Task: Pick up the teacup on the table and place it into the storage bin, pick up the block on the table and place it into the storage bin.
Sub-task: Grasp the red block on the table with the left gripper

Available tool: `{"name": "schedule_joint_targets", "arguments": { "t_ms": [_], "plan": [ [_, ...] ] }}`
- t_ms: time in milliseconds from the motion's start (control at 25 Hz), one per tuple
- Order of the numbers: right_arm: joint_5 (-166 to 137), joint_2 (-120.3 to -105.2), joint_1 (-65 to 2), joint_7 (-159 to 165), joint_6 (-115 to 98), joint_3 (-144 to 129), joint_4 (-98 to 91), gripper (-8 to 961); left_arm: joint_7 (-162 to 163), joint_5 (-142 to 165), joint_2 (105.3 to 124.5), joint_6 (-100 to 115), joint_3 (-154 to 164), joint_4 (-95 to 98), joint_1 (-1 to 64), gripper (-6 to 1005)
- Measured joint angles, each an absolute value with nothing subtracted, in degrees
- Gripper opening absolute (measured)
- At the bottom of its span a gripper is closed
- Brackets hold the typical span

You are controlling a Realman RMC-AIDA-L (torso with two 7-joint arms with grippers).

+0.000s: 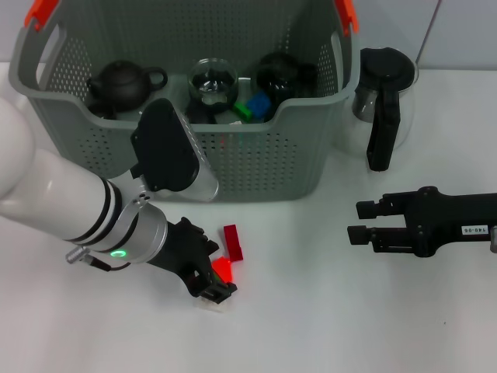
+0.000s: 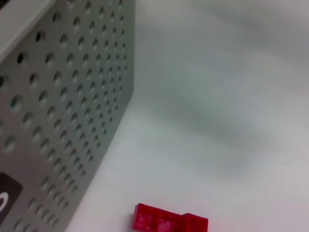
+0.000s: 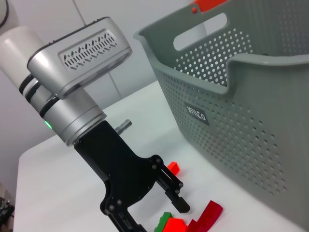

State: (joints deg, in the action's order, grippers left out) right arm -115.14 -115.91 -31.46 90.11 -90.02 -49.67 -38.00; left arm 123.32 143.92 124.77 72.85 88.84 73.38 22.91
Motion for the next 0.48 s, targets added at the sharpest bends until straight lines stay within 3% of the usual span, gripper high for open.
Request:
{"name": "schedule_joint_targets", "arguments": {
  "t_ms": [480],
  "plan": [
    [-115.14,-115.84,-31.3,90.01,-89.73,-49.74,-37.87,583,125.8,146.39,124.76,68.97,92.01,72.79,23.11,721]
  ]
}}
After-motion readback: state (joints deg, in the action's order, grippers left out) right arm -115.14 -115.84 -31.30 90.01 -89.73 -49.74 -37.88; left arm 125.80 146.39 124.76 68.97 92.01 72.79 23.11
